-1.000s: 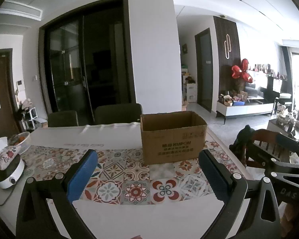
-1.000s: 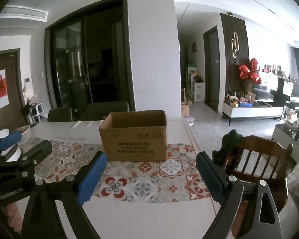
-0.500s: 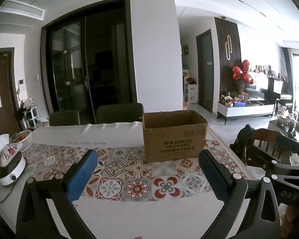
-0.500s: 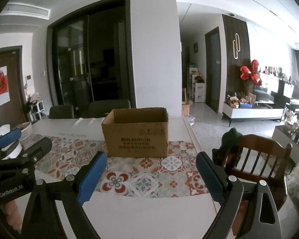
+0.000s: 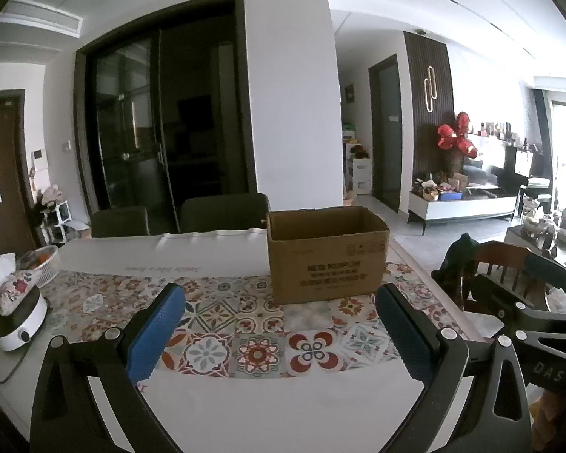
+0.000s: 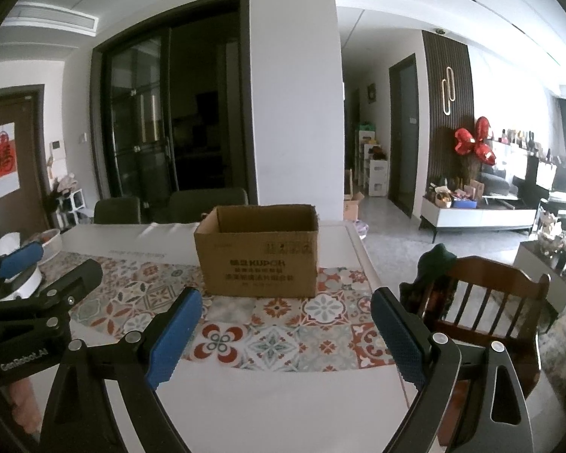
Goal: Organize snacks
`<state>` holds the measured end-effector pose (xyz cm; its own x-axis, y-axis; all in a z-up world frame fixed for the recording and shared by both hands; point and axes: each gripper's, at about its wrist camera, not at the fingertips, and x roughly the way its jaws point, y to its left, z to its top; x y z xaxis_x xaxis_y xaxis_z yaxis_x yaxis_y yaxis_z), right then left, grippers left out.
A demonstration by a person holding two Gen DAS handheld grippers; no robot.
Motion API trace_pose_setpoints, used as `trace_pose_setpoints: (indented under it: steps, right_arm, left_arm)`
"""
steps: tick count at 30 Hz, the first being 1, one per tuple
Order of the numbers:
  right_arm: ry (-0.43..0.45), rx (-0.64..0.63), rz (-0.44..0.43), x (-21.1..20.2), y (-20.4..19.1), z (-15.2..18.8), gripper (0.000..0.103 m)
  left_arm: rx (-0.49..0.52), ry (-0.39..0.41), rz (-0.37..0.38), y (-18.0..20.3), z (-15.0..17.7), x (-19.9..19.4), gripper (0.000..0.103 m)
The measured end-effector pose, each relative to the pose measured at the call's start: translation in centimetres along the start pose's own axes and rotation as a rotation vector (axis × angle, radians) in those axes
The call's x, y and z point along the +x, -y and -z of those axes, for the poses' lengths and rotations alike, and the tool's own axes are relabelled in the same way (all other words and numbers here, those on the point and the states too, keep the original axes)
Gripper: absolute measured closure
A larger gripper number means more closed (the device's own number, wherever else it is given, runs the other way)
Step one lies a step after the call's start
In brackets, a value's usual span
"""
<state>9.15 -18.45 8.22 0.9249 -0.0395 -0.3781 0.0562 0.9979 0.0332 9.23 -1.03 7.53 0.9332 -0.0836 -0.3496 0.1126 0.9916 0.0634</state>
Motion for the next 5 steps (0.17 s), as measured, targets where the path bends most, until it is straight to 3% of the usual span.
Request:
trace_pose_setpoints:
  steps: [5]
  right_arm:
    - [0.002, -0.002, -0.001, -0.19, -0.06, 0.01, 0.011]
  left_arm:
    - [-0.002, 0.004, -0.003, -0.08, -0.13, -0.25, 0.0]
